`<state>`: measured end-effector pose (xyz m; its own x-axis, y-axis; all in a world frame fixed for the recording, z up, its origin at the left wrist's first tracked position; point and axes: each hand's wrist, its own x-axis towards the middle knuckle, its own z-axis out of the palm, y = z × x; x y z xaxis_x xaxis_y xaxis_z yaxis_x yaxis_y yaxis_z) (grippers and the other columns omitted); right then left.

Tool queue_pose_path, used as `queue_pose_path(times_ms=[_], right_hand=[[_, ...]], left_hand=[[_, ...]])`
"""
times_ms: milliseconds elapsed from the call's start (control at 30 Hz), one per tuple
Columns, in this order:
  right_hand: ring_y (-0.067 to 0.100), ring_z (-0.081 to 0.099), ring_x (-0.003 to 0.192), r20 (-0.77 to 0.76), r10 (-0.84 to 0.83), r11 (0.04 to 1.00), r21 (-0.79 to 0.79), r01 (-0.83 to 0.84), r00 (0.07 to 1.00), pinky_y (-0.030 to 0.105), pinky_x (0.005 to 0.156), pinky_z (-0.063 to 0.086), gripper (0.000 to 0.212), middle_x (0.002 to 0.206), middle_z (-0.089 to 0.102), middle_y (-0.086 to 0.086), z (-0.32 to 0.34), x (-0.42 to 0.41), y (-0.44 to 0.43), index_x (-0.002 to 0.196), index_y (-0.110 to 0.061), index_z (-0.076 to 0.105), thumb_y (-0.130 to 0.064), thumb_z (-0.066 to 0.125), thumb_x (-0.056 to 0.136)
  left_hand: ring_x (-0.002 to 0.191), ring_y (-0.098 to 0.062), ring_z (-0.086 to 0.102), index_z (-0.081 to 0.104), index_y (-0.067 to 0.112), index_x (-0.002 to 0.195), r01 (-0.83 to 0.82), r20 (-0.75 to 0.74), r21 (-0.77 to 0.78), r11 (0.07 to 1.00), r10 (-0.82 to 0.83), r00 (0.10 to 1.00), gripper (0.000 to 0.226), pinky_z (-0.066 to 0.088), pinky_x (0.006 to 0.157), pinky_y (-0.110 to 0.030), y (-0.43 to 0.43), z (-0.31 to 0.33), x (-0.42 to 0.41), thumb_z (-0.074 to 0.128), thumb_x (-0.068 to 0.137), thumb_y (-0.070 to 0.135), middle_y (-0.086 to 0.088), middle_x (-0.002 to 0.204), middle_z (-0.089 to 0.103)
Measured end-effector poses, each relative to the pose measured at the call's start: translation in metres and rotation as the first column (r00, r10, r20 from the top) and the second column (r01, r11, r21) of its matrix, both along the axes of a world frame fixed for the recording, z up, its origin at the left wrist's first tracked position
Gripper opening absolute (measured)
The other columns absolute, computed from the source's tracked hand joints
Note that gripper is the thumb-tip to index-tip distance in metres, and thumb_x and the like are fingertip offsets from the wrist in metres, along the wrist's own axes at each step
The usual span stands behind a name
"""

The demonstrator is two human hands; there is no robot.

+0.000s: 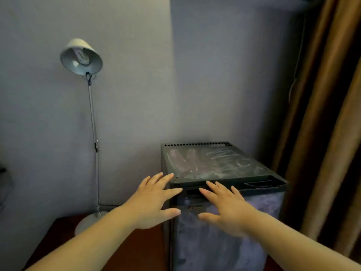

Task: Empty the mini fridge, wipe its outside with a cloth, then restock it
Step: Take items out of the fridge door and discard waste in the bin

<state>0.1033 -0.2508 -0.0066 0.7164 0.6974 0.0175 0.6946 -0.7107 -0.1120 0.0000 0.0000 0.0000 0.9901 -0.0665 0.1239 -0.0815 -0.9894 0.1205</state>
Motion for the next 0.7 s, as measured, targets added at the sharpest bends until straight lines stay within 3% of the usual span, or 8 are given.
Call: queue_pose_path(times_ms=[133,300,467,600,700], right_hand=[[0.008,-0.023,0.151,0.121,-0.036,0.999,-0.026,0.039,0.992,0.05,0.121,-0.015,0.089,0.165,-0.018,-0.018,-0.019,-0.001,0.0,0.157,-0.044,-0.007,-0.085,0.026,0.086],[0.014,-0.007,0.153,0.154,-0.1,0.994,0.067,0.09,0.983,0.054,0.124,-0.001,0.091,0.161,0.005,-0.01,-0.032,-0.011,0.006,0.158,-0.04,0.005,-0.085,0.033,0.084],[0.017,0.002,0.153,0.151,-0.115,0.991,0.079,0.104,0.982,0.054,0.124,0.004,0.091,0.161,0.011,-0.007,-0.028,-0.017,0.008,0.158,-0.037,0.009,-0.084,0.035,0.085],[0.017,0.015,0.149,0.11,-0.09,0.989,0.129,0.076,0.99,0.049,0.124,0.011,0.087,0.158,0.014,-0.008,-0.023,-0.028,-0.001,0.157,-0.036,0.015,-0.079,0.039,0.086],[0.011,0.017,0.147,0.026,-0.052,0.977,0.207,0.045,0.998,0.038,0.122,0.018,0.081,0.157,0.014,-0.014,-0.02,-0.047,-0.023,0.157,-0.036,0.02,-0.073,0.045,0.09]], left_hand=[[0.153,-0.013,-0.017,0.016,0.049,0.156,0.029,0.062,0.011,1.0,-0.03,0.998,0.071,-0.008,0.125,-0.045,0.004,-0.011,0.004,0.04,0.094,0.073,0.018,0.167,-0.01],[0.153,-0.011,-0.01,0.016,0.042,0.158,0.056,0.123,-0.034,0.998,-0.052,0.991,0.074,-0.007,0.125,-0.045,0.004,-0.028,0.006,0.044,0.095,0.067,0.021,0.166,0.006],[0.153,-0.009,0.0,0.022,0.039,0.158,0.066,0.165,-0.067,0.996,-0.054,0.985,0.074,-0.003,0.126,-0.045,0.001,-0.032,0.006,0.048,0.093,0.063,0.021,0.163,0.021],[0.152,-0.006,0.008,0.031,0.04,0.154,0.11,0.189,-0.108,0.988,-0.088,0.978,0.069,0.003,0.126,-0.045,-0.001,-0.03,-0.002,0.043,0.091,0.064,0.022,0.158,0.031],[0.147,-0.002,0.015,0.04,0.043,0.149,0.185,0.208,-0.169,0.968,-0.148,0.967,0.067,0.01,0.124,-0.039,-0.013,-0.032,-0.022,0.038,0.086,0.067,0.025,0.148,0.038]])
